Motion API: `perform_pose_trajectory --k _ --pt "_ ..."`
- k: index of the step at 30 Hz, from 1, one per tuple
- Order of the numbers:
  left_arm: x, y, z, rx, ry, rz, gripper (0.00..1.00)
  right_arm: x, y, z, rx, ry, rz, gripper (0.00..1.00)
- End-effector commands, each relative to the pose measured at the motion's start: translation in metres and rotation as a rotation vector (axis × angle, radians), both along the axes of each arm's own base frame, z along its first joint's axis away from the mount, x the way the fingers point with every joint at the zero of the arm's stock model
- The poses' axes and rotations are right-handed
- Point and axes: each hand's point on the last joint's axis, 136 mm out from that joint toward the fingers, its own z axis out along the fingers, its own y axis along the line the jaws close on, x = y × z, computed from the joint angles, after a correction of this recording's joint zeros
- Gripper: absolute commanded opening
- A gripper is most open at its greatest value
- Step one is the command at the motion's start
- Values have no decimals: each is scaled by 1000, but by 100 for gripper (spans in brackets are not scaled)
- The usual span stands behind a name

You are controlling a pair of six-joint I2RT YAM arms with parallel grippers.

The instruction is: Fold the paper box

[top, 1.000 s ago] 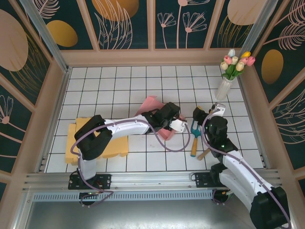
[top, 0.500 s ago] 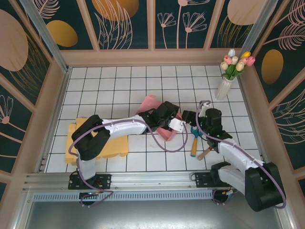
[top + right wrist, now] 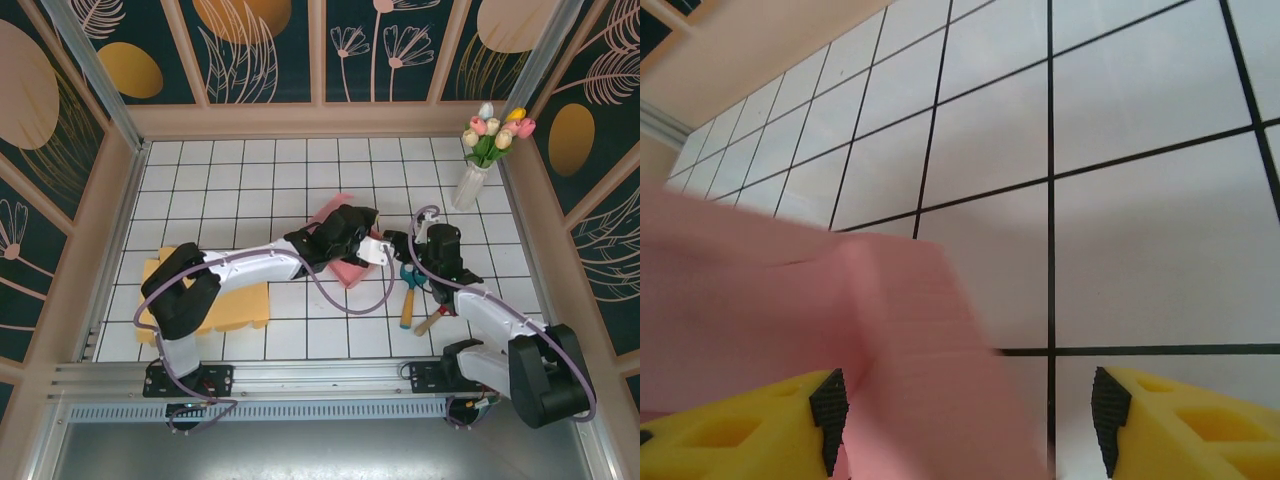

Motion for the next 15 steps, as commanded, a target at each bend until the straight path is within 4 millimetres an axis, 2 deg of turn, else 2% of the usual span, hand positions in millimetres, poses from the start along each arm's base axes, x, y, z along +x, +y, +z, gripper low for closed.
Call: perform_pose_trajectory --k 1,3,4,5,7,8,9,11,12,14,15 --pt "1 7 28 -91 1 38 83 5 -10 17 -6 -55 -55 69" --pt "-1 13 38 -133 13 66 85 5 -15 21 -21 -69 -78 69" --pt "-7 17 50 -176 20 67 96 5 -17 24 -29 -79 -89 69" --pt "-15 21 60 -228 34 58 99 5 -20 26 -37 -85 -100 69" --pt "-33 26 83 -370 61 57 99 5 -22 29 -49 -92 -107 69" --pt "-38 33 103 -490 79 104 99 4 -21 31 -56 -96 -99 68" --pt "-39 43 114 -586 107 177 98 4 -19 32 -66 -101 -91 67" --pt "-28 77 135 -829 228 424 98 4 -17 32 -94 -105 -81 67" --pt "-19 99 136 -932 286 584 99 5 -17 30 -107 -105 -77 67" --pt "-9 152 116 -1067 356 931 99 7 -11 26 -122 -95 -51 67" --pt "-11 166 105 -1111 386 1010 99 9 -9 23 -129 -89 -39 67"
